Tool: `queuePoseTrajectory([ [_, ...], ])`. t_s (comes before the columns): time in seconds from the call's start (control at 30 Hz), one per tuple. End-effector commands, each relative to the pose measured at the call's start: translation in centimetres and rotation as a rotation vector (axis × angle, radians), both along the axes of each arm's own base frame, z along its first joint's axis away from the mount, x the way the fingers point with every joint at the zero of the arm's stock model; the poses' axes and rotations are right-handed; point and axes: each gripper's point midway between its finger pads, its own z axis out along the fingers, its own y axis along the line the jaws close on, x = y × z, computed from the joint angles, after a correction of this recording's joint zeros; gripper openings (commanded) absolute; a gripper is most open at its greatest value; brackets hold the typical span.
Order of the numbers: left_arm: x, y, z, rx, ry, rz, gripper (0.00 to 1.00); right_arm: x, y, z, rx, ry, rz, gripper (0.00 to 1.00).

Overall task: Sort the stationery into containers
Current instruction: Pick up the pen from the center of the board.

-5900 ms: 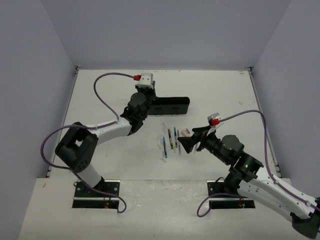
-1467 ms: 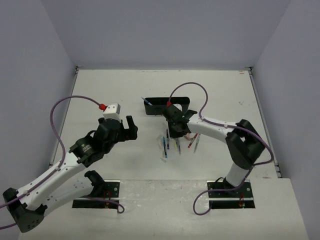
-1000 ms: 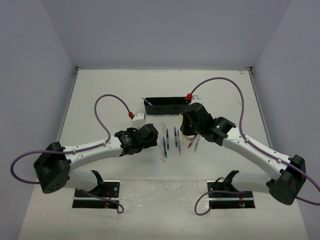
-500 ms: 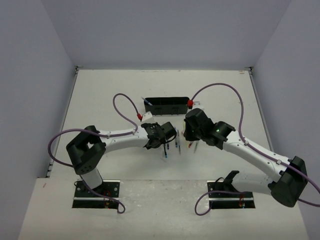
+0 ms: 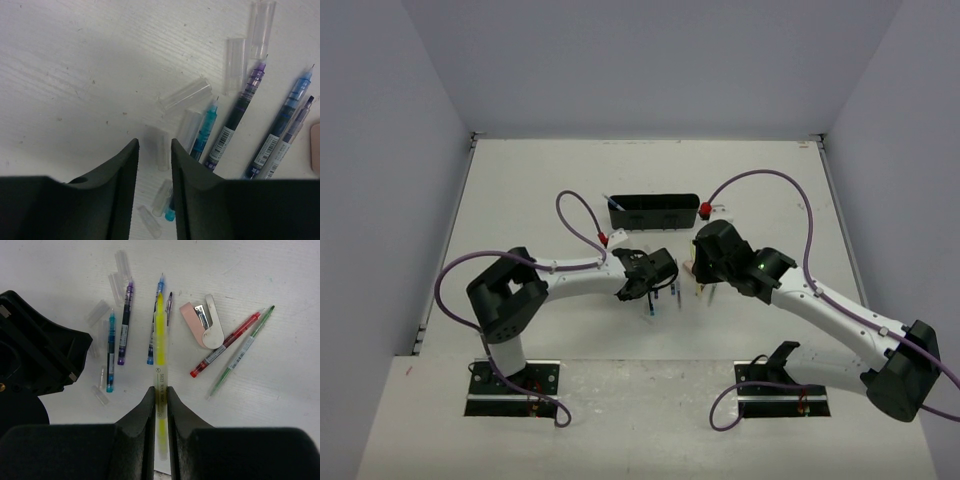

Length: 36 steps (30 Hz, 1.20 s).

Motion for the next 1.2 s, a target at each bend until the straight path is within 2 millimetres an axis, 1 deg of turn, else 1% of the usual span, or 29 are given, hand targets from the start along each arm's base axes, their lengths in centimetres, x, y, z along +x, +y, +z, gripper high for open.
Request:
queuePoseTrajectory([
  [0.0,1.0,-1.3,0.5,-0.029,-0.046,0.017,0.31,0.5,0.3,0.8,0.023,-0.04,0.02,0.0],
  [0.33,0.4,-1.3,-0.4,-0.024,-0.03,0.013,0.29,0.5,0.8,1.0,0.029,-0.037,0.045,0.0],
  [0.4,0.3,-1.3,-0.8,-0.022,-0.024,0.009,0.27,0.5,0.8,1.1,0.032,-0.038,0.046,0.0],
  [0.47,0.1,-1.3,-1.2,-0.018,-0.015,0.007,0.24,0.4,0.8,1.1,0.033,-0.038,0.048,0.0],
  [0.57,-0.2,-0.9,-1.7,-0.013,-0.007,0.008,0.17,0.4,0.8,1.3,0.04,-0.044,0.05,0.0],
  [0.67,-0.4,-0.7,-1.8,-0.022,-0.007,0.007,0.15,0.3,0.8,1.5,0.048,-0.048,0.052,0.0],
  [0.73,-0.6,-0.4,-1.8,-0.024,-0.005,0.005,0.08,0.1,0.7,1.6,0.052,-0.049,0.053,0.0],
  [0.77,-0.7,-0.2,-1.8,-0.023,-0.003,0.003,0.03,0.0,0.7,1.8,0.058,-0.05,0.056,0.0],
  [0.8,-0.8,-0.2,-1.4,-0.032,-0.007,0.001,0.0,-0.1,0.7,1.9,0.063,-0.052,0.06,0.0],
  [0.87,-0.9,0.0,0.6,-0.074,-0.046,-0.005,0.0,-0.5,0.8,2.3,0.086,-0.061,0.082,0.0],
  [0.93,-0.7,0.4,2.6,-0.092,-0.109,-0.016,0.0,-1.1,0.9,2.3,0.11,-0.063,0.109,0.0],
  [0.97,-0.5,0.6,4.1,-0.1,-0.152,-0.037,0.0,-1.5,1.2,2.5,0.137,-0.073,0.132,0.0],
  [1.0,-0.2,0.8,6.2,-0.108,-0.209,-0.07,0.0,-2.0,1.6,3.0,0.18,-0.087,0.165,0.0],
  [1.03,0.5,0.1,9.4,-0.182,-0.298,-0.102,0.0,-2.1,2.6,4.0,0.239,-0.126,0.208,0.0],
  [1.07,1.1,0.2,10.9,-0.133,-0.359,-0.19,0.0,-3.2,4.1,5.2,0.342,-0.152,0.299,0.0],
  [1.1,1.8,-0.1,13.3,-0.128,-0.439,-0.265,0.0,-4.8,5.1,5.6,0.418,-0.146,0.388,0.0],
  [1.13,2.2,-0.6,16.0,-0.145,-0.531,-0.34,0.0,-6.2,5.9,6.0,0.488,-0.144,0.464,0.0],
  [1.17,2.3,-1.4,19.2,-0.189,-0.636,-0.434,0.0,-6.6,6.8,7.3,0.566,-0.185,0.507,0.0],
])
